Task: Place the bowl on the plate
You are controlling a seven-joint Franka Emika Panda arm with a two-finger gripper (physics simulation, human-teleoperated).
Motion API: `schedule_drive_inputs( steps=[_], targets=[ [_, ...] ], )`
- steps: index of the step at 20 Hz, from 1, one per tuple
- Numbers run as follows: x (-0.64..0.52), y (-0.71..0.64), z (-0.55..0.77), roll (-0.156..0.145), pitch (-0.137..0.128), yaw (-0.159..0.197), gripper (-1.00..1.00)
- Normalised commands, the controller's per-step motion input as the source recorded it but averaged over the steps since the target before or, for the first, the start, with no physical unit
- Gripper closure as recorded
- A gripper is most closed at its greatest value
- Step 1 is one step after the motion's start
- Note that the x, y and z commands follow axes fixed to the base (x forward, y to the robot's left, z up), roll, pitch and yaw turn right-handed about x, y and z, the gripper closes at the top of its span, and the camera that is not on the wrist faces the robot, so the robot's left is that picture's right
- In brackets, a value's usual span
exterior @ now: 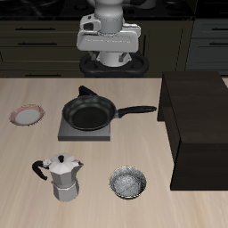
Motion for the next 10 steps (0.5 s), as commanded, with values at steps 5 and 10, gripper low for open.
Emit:
schedule_drive_inputs(
  steps=[5, 10],
  targets=[
    [0.21, 0.00, 0.06, -0.001, -0.010, -0.008, -1.00],
    [0.24, 0.01, 0.08, 0.006, -0.011, 0.023, -1.00]
  ],
)
